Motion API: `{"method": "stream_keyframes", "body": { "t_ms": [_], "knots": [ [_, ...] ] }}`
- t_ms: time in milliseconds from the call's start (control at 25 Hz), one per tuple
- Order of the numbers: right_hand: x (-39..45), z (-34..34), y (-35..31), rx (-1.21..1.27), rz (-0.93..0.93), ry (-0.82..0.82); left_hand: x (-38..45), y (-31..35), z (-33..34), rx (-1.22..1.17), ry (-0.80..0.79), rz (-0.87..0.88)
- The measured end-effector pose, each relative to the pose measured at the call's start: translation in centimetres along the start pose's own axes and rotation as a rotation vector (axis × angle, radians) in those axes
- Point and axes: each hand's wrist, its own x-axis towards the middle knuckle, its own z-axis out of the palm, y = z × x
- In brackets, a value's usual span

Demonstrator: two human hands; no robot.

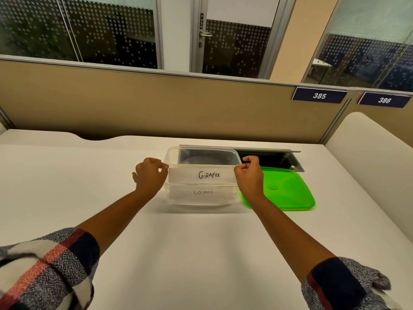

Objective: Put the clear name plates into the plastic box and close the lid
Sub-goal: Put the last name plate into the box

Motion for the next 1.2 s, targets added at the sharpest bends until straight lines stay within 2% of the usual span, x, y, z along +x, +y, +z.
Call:
{"method": "stream_keyframes", "body": {
  "t_ms": [200,440,760,920,1200],
  "knots": [
    [-0.2,1.5,0.2,-0.387,-0.032,-0.156,-0.1,-0.8,1.1,0.082,-0.061,0.086],
    [-0.1,2.5,0.6,-0.606,-0.087,-0.237,-0.3,-1.6,1.8,0.350,-0.071,0.230],
    [-0.4,3.1,0.9,-0.599,-0.044,-0.271,-0.6,-0.9,1.5,0.572,-0.134,0.285],
    [-0.8,2.2,0.9,-0.579,-0.155,-0.255,-1.5,-1.0,1.0,0.559,-0.111,0.334],
    [-3.0,0.0,1.1,-0.699,-0.332,-0.268,-4.9,-0.2,0.1,0.529,-0.062,0.434]
  ]
}}
